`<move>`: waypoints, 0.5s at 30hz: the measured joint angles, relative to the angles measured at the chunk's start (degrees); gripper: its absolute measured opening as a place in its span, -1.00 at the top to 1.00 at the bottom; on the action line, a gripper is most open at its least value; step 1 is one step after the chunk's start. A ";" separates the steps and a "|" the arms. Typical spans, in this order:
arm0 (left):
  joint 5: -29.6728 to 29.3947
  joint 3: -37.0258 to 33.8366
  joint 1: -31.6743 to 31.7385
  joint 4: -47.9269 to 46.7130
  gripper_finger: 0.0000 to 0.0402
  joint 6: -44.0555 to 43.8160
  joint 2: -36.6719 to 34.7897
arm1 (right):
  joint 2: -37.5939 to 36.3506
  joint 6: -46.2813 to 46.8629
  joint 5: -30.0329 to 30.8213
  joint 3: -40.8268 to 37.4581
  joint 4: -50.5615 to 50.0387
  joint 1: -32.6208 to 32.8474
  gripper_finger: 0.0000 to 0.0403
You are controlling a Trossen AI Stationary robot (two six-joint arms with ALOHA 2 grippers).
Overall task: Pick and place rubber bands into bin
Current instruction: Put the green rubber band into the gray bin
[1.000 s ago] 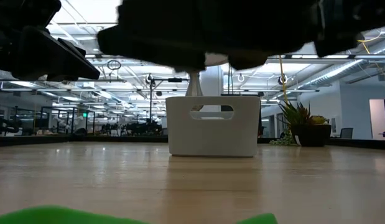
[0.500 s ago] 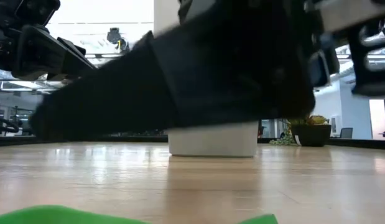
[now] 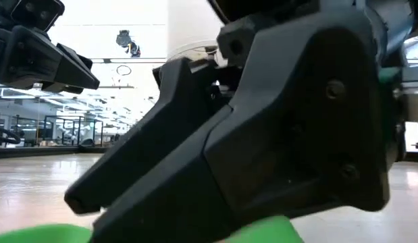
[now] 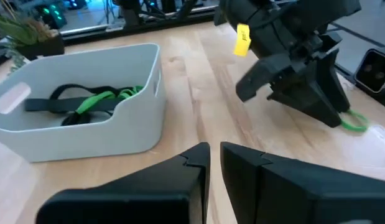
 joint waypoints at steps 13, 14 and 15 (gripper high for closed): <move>0.40 0.00 -0.04 -0.12 0.77 -1.67 0.00 | 0.72 -2.20 0.48 0.02 0.58 1.62 0.25; 0.40 0.00 -0.04 -0.10 0.77 -1.63 0.00 | 0.91 -2.14 0.40 0.03 0.87 1.78 0.27; 0.38 0.00 -0.04 -0.12 0.77 -1.52 0.00 | 1.12 -2.17 0.36 0.07 0.78 1.89 0.31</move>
